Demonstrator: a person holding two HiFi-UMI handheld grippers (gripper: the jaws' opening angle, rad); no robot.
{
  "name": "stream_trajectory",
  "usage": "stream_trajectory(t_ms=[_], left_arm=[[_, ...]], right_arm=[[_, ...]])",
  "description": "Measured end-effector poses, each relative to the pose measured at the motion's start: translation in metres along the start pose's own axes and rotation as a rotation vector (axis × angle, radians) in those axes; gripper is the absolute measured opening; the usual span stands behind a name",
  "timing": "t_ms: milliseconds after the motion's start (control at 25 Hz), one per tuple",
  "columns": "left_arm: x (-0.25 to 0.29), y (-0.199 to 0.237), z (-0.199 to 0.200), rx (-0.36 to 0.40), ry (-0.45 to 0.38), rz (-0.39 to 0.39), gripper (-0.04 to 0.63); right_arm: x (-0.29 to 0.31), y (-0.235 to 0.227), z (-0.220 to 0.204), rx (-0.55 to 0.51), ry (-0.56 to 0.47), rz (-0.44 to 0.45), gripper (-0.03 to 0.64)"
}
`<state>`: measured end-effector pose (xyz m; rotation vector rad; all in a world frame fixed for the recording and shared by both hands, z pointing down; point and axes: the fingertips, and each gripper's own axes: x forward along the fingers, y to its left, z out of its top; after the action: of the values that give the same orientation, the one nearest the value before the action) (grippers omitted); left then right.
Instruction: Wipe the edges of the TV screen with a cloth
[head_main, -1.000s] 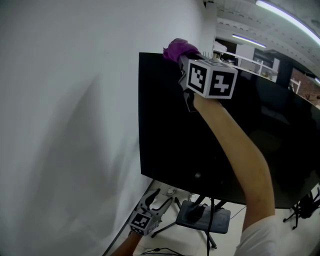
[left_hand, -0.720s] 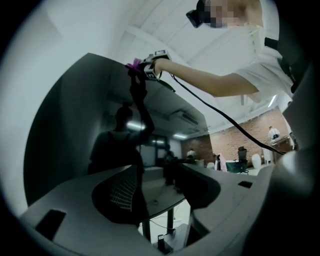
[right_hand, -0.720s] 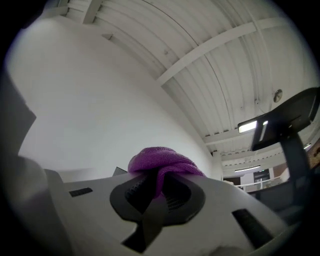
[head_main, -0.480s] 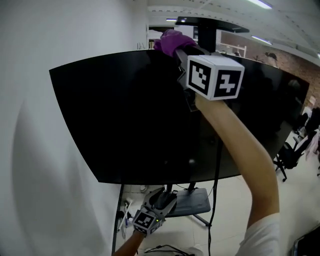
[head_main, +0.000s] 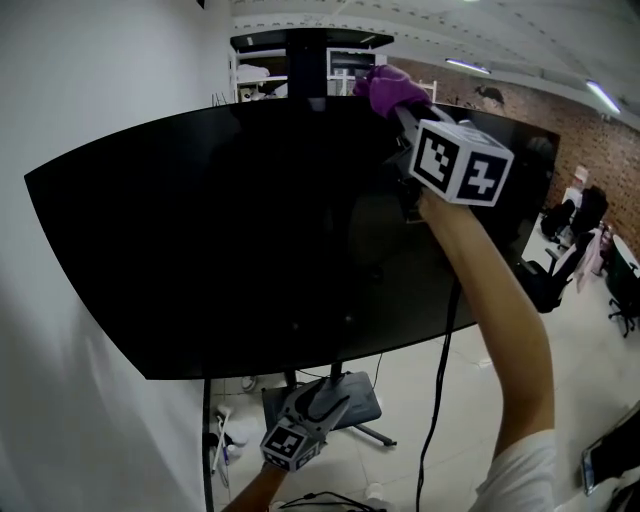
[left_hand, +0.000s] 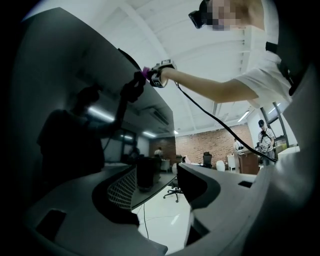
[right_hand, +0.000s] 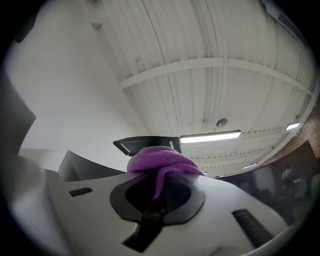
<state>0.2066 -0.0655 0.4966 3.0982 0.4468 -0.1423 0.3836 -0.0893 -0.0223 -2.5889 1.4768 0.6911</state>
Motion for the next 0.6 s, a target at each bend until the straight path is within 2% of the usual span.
stream_trajectory(t_ms=[160,280,440,600], left_arm=[[0.020,-0.029,-0.014,-0.005,0.001,0.012,0.232],[0.028,-0.030,-0.015,-0.001,-0.012,0.026,0.232],[0.030,-0.018,-0.011,-0.066,-0.043,0.082,0.232],[0.030,-0.018,-0.005,-0.061,-0.051,0.123,0.232]], right_arm=[[-0.060,-0.050,-0.006,-0.018,-0.058,-0.028,0.046],[-0.105,-0.060,-0.032,-0.063,-0.089,-0.038,0.044],[-0.167,-0.041,-0.107,-0.073,-0.062,0.003,0.044],[-0.233,-0.015,-0.196,-0.057,0.021,0.041,0.044]])
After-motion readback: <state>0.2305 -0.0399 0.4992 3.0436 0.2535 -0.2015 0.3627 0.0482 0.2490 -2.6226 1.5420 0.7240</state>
